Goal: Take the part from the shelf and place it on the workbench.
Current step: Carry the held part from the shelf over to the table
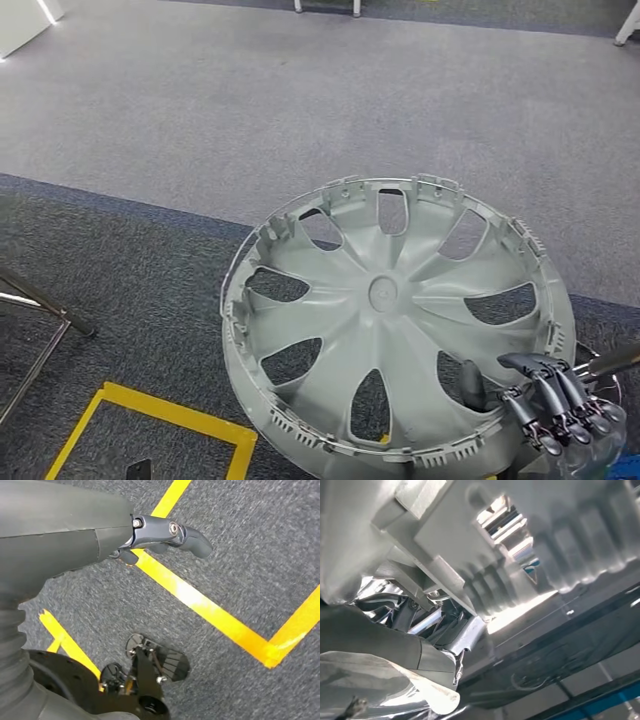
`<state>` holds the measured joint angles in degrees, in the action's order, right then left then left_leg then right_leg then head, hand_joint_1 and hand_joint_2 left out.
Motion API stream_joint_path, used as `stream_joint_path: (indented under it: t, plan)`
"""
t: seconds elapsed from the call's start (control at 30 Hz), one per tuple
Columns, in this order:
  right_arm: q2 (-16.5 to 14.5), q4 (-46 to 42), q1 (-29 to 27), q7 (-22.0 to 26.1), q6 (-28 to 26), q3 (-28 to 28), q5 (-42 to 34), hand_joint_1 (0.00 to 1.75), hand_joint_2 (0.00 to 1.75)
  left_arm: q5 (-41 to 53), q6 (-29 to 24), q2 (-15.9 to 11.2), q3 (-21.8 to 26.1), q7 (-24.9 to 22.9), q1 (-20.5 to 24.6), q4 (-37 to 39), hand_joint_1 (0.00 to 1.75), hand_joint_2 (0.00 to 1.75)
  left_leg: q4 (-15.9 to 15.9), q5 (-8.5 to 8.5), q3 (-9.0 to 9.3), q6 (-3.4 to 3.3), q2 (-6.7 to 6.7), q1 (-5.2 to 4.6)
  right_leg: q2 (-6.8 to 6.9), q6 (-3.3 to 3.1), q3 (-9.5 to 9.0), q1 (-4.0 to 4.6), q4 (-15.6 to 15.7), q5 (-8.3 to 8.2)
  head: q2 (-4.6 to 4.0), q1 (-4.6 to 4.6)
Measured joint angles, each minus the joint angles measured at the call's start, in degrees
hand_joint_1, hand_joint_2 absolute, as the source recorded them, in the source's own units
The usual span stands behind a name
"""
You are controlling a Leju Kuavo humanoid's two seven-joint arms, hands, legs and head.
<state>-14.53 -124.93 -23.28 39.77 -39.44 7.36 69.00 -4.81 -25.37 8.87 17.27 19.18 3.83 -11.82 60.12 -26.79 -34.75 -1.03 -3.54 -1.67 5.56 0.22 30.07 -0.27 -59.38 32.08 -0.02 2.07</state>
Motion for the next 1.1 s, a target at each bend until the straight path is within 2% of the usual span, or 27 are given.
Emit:
stream_joint_path:
  t: [0.07,0.1,0.13,0.2,0.27,0.3,0.33,0.37,0.4,0.43,0.47,0.5,0.53,0.57,0.6,0.67,0.7,0.73,0.77,0.8,0.83,0.87,0.9,0.97,1.0,1.03,1.1]
  plan:
    - [0.00,0.20,0.34,-0.02,0.01,0.28,0.15,1.75,1.75,0.00,0.01,-0.08,0.06,0.04,-0.10,0.00,0.00,1.75,-0.65,0.12,0.16,-0.42,0.89,-0.02,0.91,0.48,-0.45,0.07,0.41,0.14,0.01,0.01]
    - [0.00,0.26,0.45,-0.02,0.01,0.38,0.17,1.75,1.75,0.01,0.02,-0.10,0.13,0.06,-0.22,0.00,0.00,1.75,-1.19,0.30,0.49,-0.63,1.48,0.17,0.40,0.70,-0.61,0.05,0.38,0.40,0.01,-0.03]
    - [0.00,0.32,0.50,-0.02,0.00,0.43,0.17,1.75,1.75,0.03,0.04,-0.13,0.23,0.10,-0.25,0.00,0.00,1.75,-1.73,0.51,0.86,-0.89,2.06,0.42,-0.83,0.91,-0.30,-0.01,-0.51,1.09,0.01,-0.12]
    - [0.00,0.46,0.55,-0.02,-0.01,0.46,0.07,1.75,1.75,0.13,0.15,-0.13,0.46,0.18,-0.10,0.00,0.00,1.75,-2.35,0.72,1.34,-1.25,3.31,0.77,-4.09,1.24,2.39,-0.22,-5.82,3.71,0.00,-0.36]
    - [0.00,0.56,0.53,-0.02,0.00,0.45,-0.08,1.75,1.75,0.32,0.21,-0.07,0.61,0.21,0.10,0.00,0.00,1.75,-2.30,0.64,1.37,-1.40,4.70,0.84,-5.34,1.53,6.61,-0.35,-12.88,6.00,0.00,-0.48]
    - [0.00,0.60,0.49,-0.02,0.00,0.44,-0.15,1.75,1.75,0.46,0.20,-0.03,0.64,0.19,0.11,0.00,0.00,1.75,-2.23,0.57,1.41,-1.38,5.46,0.87,-5.45,1.67,7.96,-0.40,-14.50,5.81,0.00,-0.47]
    - [0.00,0.62,0.44,-0.02,0.00,0.40,-0.24,1.75,1.75,0.62,0.17,-0.03,0.67,0.16,0.09,0.00,0.00,1.75,-2.11,0.49,1.46,-1.27,6.27,0.93,-5.53,1.80,8.25,-0.46,-13.90,4.42,0.00,-0.47]
    - [0.00,0.63,0.38,-0.01,-0.01,0.34,-0.37,1.75,1.75,0.81,0.14,-0.02,0.70,0.13,0.07,0.00,0.00,1.75,-1.93,0.34,1.52,-1.09,7.11,1.04,-5.77,1.90,7.44,-0.58,-11.18,2.12,0.00,-0.47]
    - [0.01,0.63,0.32,-0.01,-0.01,0.26,-0.52,1.75,1.75,1.01,0.12,0.01,0.72,0.08,0.05,0.00,0.00,1.75,-1.67,0.14,1.53,-0.81,7.90,1.16,-6.71,2.03,6.01,-0.79,-7.51,-0.08,0.00,-0.46]
    - [0.01,0.63,0.26,0.02,-0.02,0.18,-0.67,1.75,1.75,1.22,0.09,0.02,0.73,0.05,0.11,0.00,0.00,1.75,-1.26,-0.08,1.39,-0.49,8.65,1.19,-8.22,2.12,4.58,-1.03,-4.06,-1.52,0.00,-0.52]
    - [0.02,0.59,0.15,0.03,-0.02,0.08,-0.87,1.75,1.75,1.43,0.04,0.04,0.74,0.02,0.17,0.00,0.00,1.75,-0.95,-0.21,1.14,-0.16,9.33,1.24,-9.52,2.05,3.46,-1.20,-1.76,-2.20,0.00,-0.52]
    - [0.02,0.52,0.00,0.04,-0.02,-0.02,-1.11,1.75,1.75,1.66,-0.03,0.07,0.74,0.01,0.19,0.00,0.00,1.75,-0.74,-0.24,0.86,0.16,9.95,1.29,-10.49,1.87,2.88,-1.26,-0.76,-2.13,0.00,-0.54]
    - [0.02,0.44,-0.19,0.06,-0.02,-0.12,-1.33,1.75,1.75,1.85,-0.11,0.10,0.74,-0.02,0.16,0.00,0.00,1.75,-0.69,-0.15,0.59,0.48,10.58,1.37,-10.65,1.53,2.67,-1.18,-0.57,-1.95,0.00,-0.55]
    - [0.02,0.36,-0.37,0.06,-0.02,-0.21,-1.57,1.75,1.75,1.97,-0.19,0.13,0.74,-0.04,0.07,0.00,0.00,1.75,-0.75,-0.04,0.42,0.75,11.18,1.51,-10.03,1.11,2.52,-1.14,-0.57,-2.03,0.00,-0.51]
    - [0.02,0.28,-0.48,0.07,-0.02,-0.26,-1.75,1.75,1.75,2.05,-0.26,0.16,0.74,-0.06,-0.06,0.01,0.00,1.75,-0.60,-0.10,0.33,1.01,10.99,1.53,-9.38,0.76,2.37,-1.13,-0.41,-2.10,0.00,-0.49]
    - [0.02,0.15,-0.69,0.07,-0.02,-0.32,-1.94,1.75,1.75,2.08,-0.37,0.24,0.74,-0.15,-0.10,0.01,0.00,1.75,1.82,-1.54,-0.77,1.51,8.35,1.44,-7.83,0.19,1.89,-1.16,0.01,-2.16,0.00,-0.16]
    - [0.02,0.08,-0.77,0.06,-0.02,-0.38,-1.99,1.75,1.75,2.08,-0.42,0.30,0.74,-0.19,0.00,0.01,0.00,1.75,4.48,-2.90,-2.00,1.73,6.52,1.45,-6.95,-0.03,1.68,-1.03,0.13,-2.09,0.00,-0.01]
    - [0.02,0.03,-0.85,0.06,-0.02,-0.47,-2.02,1.75,1.75,2.09,-0.45,0.36,0.74,-0.23,0.13,0.01,0.00,1.75,7.84,-4.41,-3.67,1.94,5.25,1.54,-6.02,-0.22,1.51,-0.90,0.18,-1.96,0.00,0.13]
    - [0.02,0.00,-0.89,0.06,-0.02,-0.58,-2.04,1.75,1.75,2.11,-0.46,0.43,0.74,-0.27,0.23,0.01,0.00,1.75,11.00,-5.57,-5.28,2.07,4.71,1.67,-5.09,-0.38,1.39,-0.78,0.19,-1.81,0.00,0.10]
    - [0.02,0.00,-0.91,0.07,-0.02,-0.66,-2.04,1.75,1.75,2.15,-0.49,0.49,0.74,-0.35,0.25,0.02,0.00,1.75,12.99,-5.97,-6.32,2.10,4.47,1.74,-4.24,-0.48,1.28,-0.70,0.18,-1.65,0.00,0.13]
    - [0.02,0.00,-0.93,0.08,-0.02,-0.72,-2.03,1.75,1.75,2.20,-0.54,0.56,0.74,-0.43,0.18,0.02,0.00,1.75,13.24,-5.42,-6.49,2.04,4.31,1.76,-3.45,-0.52,1.13,-0.64,0.18,-1.49,0.00,0.13]
    - [0.02,0.00,-0.93,0.09,-0.02,-0.73,-2.02,1.75,1.75,2.22,-0.60,0.62,0.74,-0.51,0.07,0.02,0.00,1.75,11.45,-3.96,-5.63,1.88,4.09,1.74,-2.76,-0.51,0.93,-0.59,0.18,-1.32,0.00,0.13]
    - [0.02,0.00,-0.93,0.09,-0.02,-0.73,-2.02,1.75,1.75,2.25,-0.67,0.66,0.74,-0.56,-0.02,0.02,0.00,1.75,8.20,-1.98,-4.02,1.59,3.46,1.63,-2.13,-0.47,0.68,-0.53,0.19,-1.13,0.00,0.14]
    - [0.02,0.00,-0.94,0.09,-0.02,-0.75,-2.02,1.75,1.75,2.27,-0.78,0.76,0.74,-0.57,0.05,0.01,0.00,1.75,1.96,0.28,-0.90,0.88,0.95,0.96,-0.98,-0.13,0.25,-0.32,0.25,-0.70,0.00,0.13]
    - [0.02,0.00,-0.94,0.09,-0.02,-0.77,-2.02,1.75,1.75,2.29,-0.81,0.80,0.74,-0.57,0.14,0.01,0.00,1.75,0.27,0.51,-0.13,0.56,0.01,0.60,-0.43,0.12,0.10,-0.21,0.30,-0.53,0.00,0.09]
    - [0.02,0.00,-0.94,0.09,-0.02,-0.78,-2.01,1.75,1.75,2.31,-0.84,0.83,0.74,-0.57,0.20,0.01,0.00,1.75,-0.28,0.20,0.05,0.33,-0.34,0.31,0.13,0.40,-0.04,-0.12,0.41,-0.39,0.00,0.06]
    - [0.02,-0.02,-0.92,0.08,-0.02,-0.81,-1.99,1.75,1.75,2.37,-0.86,0.83,0.75,-0.57,0.06,0.02,0.00,1.75,-0.95,0.34,0.25,-0.18,0.81,0.34,0.93,0.98,-0.45,-0.18,0.65,-0.04,0.00,0.03]
